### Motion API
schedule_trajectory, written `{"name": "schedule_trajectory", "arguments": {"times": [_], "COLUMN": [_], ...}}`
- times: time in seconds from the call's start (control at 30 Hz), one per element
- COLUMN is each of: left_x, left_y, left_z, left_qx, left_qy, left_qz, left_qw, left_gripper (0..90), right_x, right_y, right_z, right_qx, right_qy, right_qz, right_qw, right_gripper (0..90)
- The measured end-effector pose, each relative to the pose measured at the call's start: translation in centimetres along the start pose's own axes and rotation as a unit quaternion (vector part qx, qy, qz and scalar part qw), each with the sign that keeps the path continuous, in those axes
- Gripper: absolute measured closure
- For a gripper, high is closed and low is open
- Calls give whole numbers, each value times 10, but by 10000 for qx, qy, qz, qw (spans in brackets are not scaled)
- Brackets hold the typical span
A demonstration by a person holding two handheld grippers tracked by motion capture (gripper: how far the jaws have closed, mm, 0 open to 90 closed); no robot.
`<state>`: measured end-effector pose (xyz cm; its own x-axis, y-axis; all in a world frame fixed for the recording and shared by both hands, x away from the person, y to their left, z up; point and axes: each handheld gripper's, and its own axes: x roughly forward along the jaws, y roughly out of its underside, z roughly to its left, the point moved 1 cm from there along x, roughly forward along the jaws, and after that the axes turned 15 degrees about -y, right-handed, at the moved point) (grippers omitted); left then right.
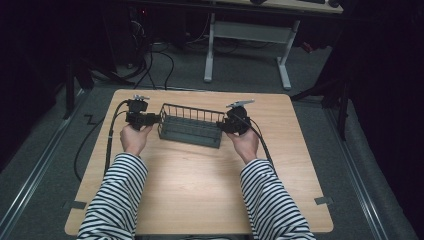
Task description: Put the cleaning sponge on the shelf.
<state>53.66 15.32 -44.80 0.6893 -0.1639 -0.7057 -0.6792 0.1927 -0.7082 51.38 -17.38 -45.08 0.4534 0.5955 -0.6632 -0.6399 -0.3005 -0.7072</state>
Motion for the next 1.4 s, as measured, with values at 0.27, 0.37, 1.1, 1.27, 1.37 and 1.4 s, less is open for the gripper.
{"name": "schedule_trajectory", "arguments": {"times": [0.27,0.37,1.1,1.27,1.37,1.4], "left_x": [0,-2,-19,-22,-24,-25], "left_y": [1,1,8,11,15,16], "left_z": [-8,-12,-60,-71,-77,-78], "left_qx": [161,181,725,741,652,623], "left_qy": [203,371,416,437,564,617], "left_qz": [85,155,312,325,271,264], "left_qw": [9996,9990,9960,9958,9959,9958], "left_gripper": [805,804,781,781,780,780], "right_x": [-8,-13,-52,-60,-67,-70], "right_y": [5,8,39,42,50,54], "right_z": [-1,-3,-15,-14,-15,-17], "right_qx": [-19,-74,-328,-511,-485,-432], "right_qy": [-17,-12,16,200,201,153], "right_qz": [96,147,148,337,247,203], "right_qw": [10000,9999,9994,9979,9983,9987], "right_gripper": [596,592,588,586,585,583]}}
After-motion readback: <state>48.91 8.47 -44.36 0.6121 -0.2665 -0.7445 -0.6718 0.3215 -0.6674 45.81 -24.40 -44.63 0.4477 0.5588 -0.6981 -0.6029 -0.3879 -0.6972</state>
